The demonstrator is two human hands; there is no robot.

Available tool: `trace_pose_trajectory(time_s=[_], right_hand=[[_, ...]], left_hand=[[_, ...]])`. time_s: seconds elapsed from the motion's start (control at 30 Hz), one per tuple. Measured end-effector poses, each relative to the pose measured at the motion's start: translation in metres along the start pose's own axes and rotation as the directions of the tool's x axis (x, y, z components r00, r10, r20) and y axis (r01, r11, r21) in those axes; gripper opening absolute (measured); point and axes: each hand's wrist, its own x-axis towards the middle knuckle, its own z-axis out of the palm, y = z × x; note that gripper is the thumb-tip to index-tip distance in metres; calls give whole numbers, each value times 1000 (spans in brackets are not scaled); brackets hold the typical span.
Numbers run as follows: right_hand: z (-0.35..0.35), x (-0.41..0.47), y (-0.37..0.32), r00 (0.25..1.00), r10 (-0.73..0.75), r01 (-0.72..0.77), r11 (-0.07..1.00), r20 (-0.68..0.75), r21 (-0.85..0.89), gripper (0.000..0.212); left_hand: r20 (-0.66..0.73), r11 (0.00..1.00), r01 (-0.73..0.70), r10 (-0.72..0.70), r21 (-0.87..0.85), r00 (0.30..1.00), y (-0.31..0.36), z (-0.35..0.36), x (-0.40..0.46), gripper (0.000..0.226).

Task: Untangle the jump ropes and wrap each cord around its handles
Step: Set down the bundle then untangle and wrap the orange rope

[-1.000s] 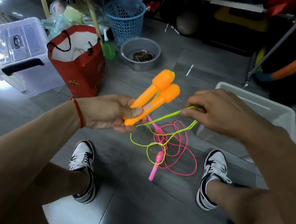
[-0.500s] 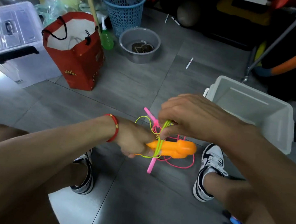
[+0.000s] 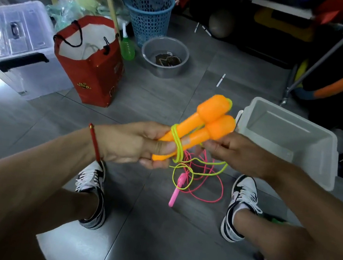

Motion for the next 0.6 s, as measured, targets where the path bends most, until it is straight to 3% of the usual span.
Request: trace_pose_trajectory(time_s=[0.07,0.17,0.23,0.33,0.5,0.53,0.6], right_hand=[[14,-4,-1,999,-36,39,987,22,-154,36],[24,-1,-2,998,-50,56,944,28,-325,31],[32,-1,-6,998,-21,36,951,52,-307,35],[43,3,-8,996,82,-79,991,21,-103,43],[53,8,-13,965,263,-264,963,-15,-56,39],[55,8,-12,955,293,-295,953,-39,-66,33],[56,3,-13,949,301,-314,914,-88,-258,25]], left_hand=[[-19,999,-32,31,-30,999,-2,-1,-3,17],[-120,998,30,-35,-46,992,-13,-7,-2,15],[-175,997,68,-73,-36,982,-21,-7,1,14],[-259,991,132,-120,31,958,-26,-4,7,11],[-389,960,236,-160,154,907,-31,-4,16,21],[-411,948,262,-170,180,896,-32,-4,17,19],[-443,929,306,-189,209,876,-33,-4,18,18]])
